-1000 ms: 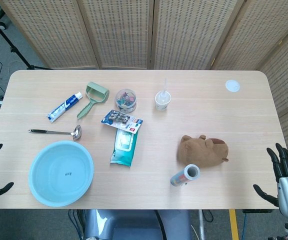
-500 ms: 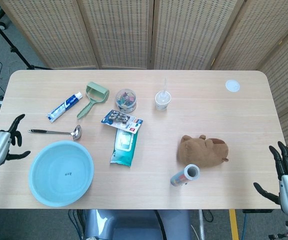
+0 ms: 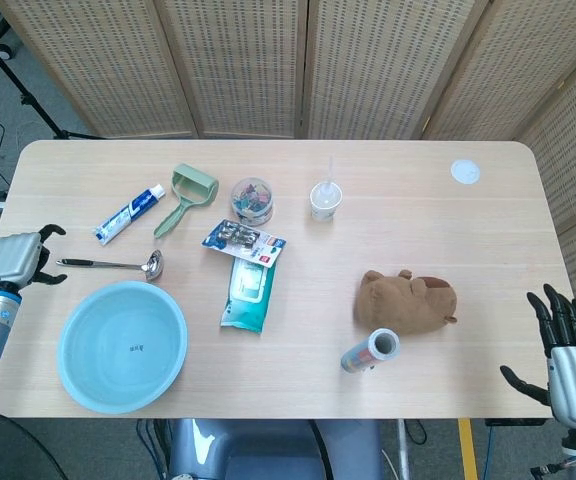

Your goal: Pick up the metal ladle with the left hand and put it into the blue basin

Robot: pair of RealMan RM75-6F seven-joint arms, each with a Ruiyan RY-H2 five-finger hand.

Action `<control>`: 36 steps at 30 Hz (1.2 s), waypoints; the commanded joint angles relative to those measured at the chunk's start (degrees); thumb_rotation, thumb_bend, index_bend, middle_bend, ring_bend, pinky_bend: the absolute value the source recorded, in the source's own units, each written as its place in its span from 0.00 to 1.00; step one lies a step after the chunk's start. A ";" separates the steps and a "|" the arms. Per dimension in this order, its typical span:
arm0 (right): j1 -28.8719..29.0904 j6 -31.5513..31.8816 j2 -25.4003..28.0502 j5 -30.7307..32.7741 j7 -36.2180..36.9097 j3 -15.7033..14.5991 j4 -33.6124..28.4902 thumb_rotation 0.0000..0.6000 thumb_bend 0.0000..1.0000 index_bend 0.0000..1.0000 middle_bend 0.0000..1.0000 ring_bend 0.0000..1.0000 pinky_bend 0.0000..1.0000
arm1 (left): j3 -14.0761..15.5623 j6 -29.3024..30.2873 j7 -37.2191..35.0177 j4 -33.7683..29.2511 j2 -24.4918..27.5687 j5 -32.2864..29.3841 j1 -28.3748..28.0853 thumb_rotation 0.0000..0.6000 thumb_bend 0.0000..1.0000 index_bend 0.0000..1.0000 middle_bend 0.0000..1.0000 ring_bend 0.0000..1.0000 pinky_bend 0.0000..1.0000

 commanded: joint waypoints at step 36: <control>1.33 -2.43 -1.68 4.41 -2.24 0.76 1.48 1.00 0.00 0.00 0.00 0.00 0.00 | 1.39 -17.29 -10.34 35.65 -21.54 2.19 -9.53 1.00 0.30 0.52 0.98 0.91 0.86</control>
